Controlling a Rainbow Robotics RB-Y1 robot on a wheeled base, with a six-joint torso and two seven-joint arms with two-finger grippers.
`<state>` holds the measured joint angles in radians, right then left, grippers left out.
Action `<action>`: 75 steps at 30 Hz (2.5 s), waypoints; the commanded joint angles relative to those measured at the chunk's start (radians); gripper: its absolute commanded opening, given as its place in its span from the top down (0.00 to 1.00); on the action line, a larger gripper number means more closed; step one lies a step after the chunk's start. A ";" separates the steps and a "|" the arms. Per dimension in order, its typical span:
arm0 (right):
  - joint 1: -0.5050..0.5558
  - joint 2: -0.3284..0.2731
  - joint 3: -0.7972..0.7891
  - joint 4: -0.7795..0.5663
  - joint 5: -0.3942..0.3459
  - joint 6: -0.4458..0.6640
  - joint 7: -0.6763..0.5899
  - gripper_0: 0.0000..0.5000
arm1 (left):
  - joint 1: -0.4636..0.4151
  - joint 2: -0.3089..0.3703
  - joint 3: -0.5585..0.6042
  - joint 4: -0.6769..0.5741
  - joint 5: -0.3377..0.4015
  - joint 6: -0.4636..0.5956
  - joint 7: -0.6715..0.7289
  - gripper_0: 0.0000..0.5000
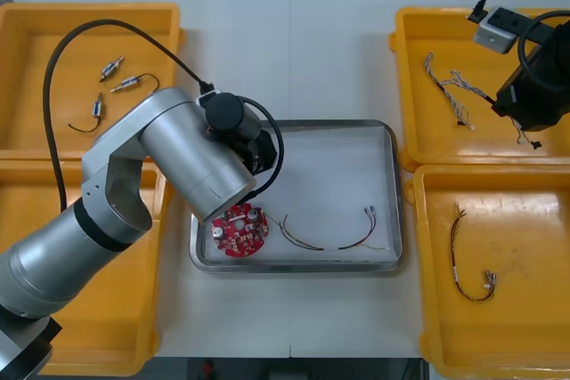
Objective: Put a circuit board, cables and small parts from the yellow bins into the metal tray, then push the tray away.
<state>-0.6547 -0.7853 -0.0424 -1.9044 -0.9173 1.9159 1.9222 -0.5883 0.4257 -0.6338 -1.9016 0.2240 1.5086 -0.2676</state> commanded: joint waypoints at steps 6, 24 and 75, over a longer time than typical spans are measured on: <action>0.012 -0.038 -0.033 -0.025 0.031 0.004 -0.045 1.00 | 0.007 0.016 -0.064 0.072 -0.069 -0.057 0.050 0.98; 0.012 -0.038 -0.033 -0.025 0.015 0.004 -0.046 1.00 | -0.004 0.050 -0.043 -0.047 -0.045 0.056 0.045 0.14; -0.155 0.075 0.450 -0.096 -0.023 -0.150 -0.029 1.00 | -0.203 0.562 0.454 0.078 0.440 0.064 -0.628 0.00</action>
<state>-0.7434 -0.7454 0.3474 -1.9994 -0.9285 1.7963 1.9136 -0.7486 0.9403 -0.2159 -1.8590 0.6496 1.6002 -0.7301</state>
